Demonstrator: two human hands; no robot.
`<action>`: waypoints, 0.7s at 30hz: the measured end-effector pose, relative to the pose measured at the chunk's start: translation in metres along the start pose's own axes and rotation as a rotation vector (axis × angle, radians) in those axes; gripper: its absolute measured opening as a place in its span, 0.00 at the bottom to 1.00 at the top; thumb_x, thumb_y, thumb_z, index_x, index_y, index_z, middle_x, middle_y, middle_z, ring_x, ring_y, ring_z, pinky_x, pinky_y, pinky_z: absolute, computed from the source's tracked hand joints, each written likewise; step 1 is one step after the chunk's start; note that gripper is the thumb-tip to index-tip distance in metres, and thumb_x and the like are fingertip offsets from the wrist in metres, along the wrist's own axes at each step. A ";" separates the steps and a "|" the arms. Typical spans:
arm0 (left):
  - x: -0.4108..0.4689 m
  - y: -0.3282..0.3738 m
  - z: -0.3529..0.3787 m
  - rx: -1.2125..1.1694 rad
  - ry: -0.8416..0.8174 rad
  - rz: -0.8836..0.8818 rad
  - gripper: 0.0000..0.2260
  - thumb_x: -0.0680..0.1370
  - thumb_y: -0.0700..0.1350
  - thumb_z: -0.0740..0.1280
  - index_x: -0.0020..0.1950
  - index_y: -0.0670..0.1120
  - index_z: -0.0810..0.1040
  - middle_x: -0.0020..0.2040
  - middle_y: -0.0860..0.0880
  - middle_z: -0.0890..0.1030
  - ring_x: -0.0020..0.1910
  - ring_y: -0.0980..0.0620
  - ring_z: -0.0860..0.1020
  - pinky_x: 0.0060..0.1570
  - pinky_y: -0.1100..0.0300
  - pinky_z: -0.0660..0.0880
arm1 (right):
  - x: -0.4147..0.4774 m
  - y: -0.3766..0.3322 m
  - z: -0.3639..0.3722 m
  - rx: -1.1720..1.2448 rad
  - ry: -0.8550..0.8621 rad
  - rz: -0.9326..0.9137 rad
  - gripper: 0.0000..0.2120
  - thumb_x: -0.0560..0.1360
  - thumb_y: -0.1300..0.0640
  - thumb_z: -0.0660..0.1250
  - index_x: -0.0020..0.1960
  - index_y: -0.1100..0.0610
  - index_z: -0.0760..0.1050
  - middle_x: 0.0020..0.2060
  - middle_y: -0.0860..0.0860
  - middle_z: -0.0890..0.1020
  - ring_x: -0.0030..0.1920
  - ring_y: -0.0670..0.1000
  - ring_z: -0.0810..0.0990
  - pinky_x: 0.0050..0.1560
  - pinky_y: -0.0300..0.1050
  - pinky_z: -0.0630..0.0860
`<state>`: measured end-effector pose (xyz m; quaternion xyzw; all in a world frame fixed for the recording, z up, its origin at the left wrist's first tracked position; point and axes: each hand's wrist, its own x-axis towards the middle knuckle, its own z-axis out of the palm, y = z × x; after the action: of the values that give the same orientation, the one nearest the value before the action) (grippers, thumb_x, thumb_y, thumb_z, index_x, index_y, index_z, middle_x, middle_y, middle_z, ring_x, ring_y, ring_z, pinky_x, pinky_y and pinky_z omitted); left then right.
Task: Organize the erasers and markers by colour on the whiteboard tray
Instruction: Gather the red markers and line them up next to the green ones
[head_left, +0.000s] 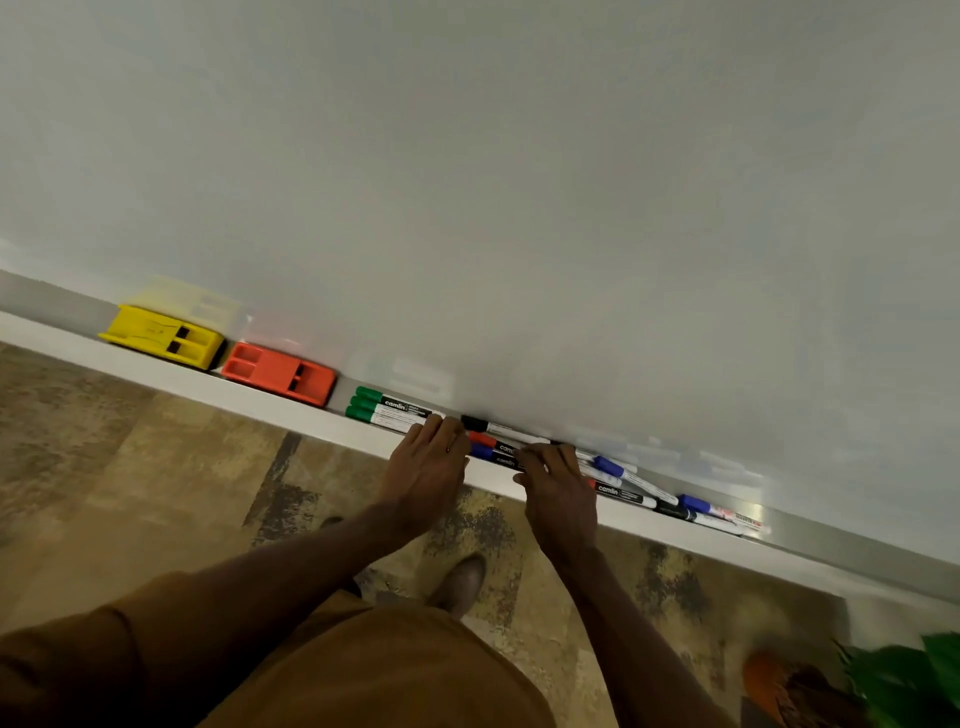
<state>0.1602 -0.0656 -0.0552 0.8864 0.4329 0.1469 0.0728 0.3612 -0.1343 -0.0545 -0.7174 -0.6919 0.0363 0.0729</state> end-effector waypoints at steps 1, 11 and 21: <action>0.006 0.001 0.001 -0.012 0.011 0.010 0.10 0.74 0.38 0.76 0.54 0.41 0.83 0.54 0.42 0.83 0.52 0.41 0.81 0.50 0.48 0.80 | 0.001 0.002 0.000 -0.011 -0.003 -0.011 0.17 0.68 0.61 0.81 0.55 0.58 0.82 0.52 0.54 0.83 0.56 0.57 0.81 0.41 0.48 0.80; 0.031 0.009 0.014 -0.012 -0.115 0.095 0.12 0.73 0.36 0.76 0.56 0.39 0.82 0.54 0.41 0.84 0.52 0.40 0.82 0.51 0.47 0.82 | 0.008 0.023 -0.007 -0.036 -0.073 -0.073 0.19 0.70 0.60 0.80 0.59 0.56 0.81 0.50 0.52 0.82 0.55 0.56 0.79 0.35 0.48 0.81; 0.028 0.012 0.026 -0.025 -0.090 0.121 0.06 0.82 0.44 0.68 0.53 0.42 0.82 0.51 0.44 0.84 0.49 0.43 0.81 0.48 0.48 0.79 | 0.004 0.043 -0.009 -0.069 -0.083 -0.082 0.14 0.70 0.59 0.79 0.54 0.56 0.83 0.52 0.53 0.82 0.56 0.55 0.79 0.37 0.46 0.80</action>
<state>0.1944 -0.0510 -0.0716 0.9156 0.3731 0.1163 0.0945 0.4052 -0.1325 -0.0523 -0.6883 -0.7241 0.0391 0.0210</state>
